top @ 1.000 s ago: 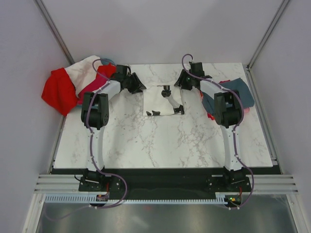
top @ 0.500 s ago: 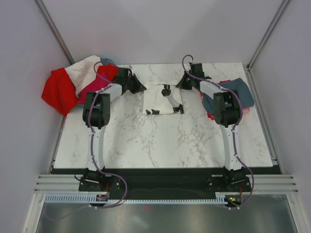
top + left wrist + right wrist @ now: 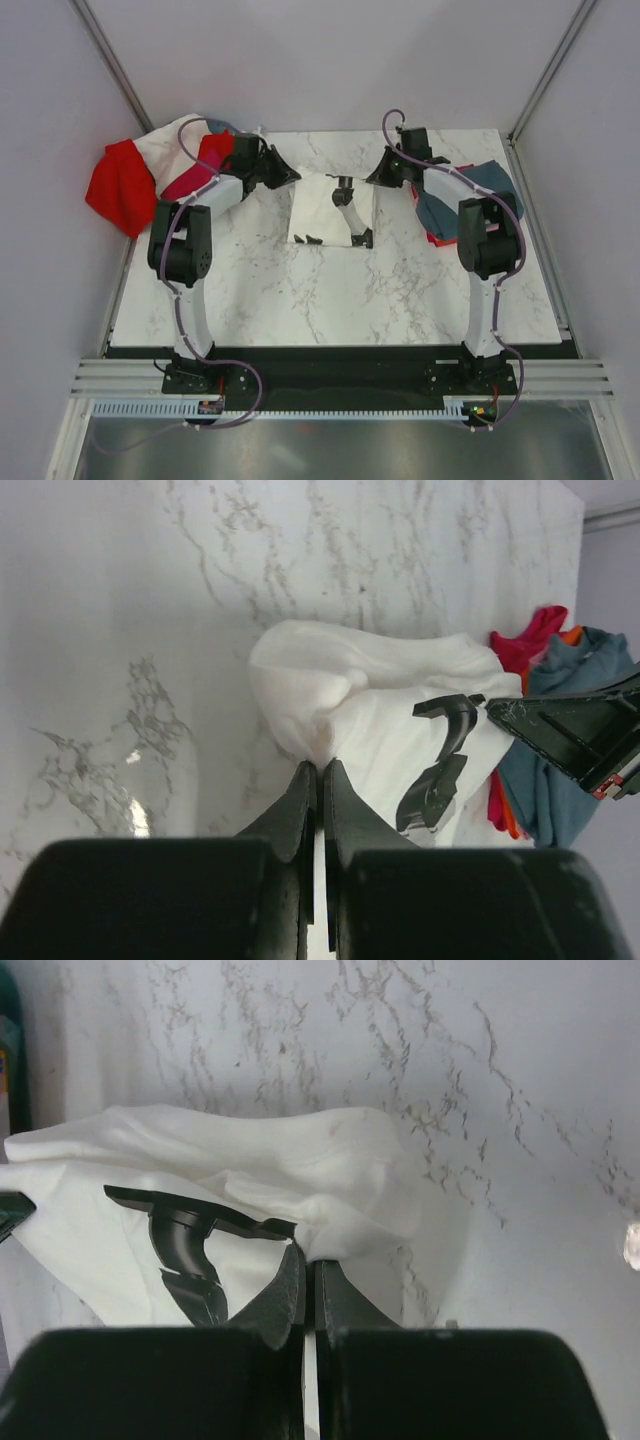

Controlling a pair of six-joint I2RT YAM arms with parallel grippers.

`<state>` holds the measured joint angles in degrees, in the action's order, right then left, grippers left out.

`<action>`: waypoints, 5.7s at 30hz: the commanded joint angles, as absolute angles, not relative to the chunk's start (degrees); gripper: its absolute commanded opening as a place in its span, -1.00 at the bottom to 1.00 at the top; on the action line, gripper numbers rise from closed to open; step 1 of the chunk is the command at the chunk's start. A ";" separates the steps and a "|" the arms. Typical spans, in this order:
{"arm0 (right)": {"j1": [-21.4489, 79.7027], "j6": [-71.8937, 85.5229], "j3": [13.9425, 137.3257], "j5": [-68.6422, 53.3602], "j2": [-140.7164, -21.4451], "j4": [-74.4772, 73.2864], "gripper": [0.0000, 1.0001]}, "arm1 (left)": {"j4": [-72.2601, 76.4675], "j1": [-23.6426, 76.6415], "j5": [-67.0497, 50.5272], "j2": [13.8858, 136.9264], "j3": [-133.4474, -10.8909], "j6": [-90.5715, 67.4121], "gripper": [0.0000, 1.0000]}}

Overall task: Fold and stack the t-shirts
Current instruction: Neatly place the folded tshirt to the corner

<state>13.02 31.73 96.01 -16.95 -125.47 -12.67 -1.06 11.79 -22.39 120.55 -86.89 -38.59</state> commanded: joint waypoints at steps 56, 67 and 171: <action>-21.53 25.75 97.29 5.89 -96.32 -30.50 -1.00 | 10.11 56.60 14.15 127.44 -116.10 -41.74 -0.95; -19.34 26.19 102.03 5.01 -105.28 -28.57 -1.00 | 11.86 51.69 13.80 133.68 -121.11 -43.50 -0.95; -23.03 55.37 63.83 -30.66 -98.62 23.37 -0.30 | 5.72 40.17 11.95 89.13 -69.53 -34.27 0.90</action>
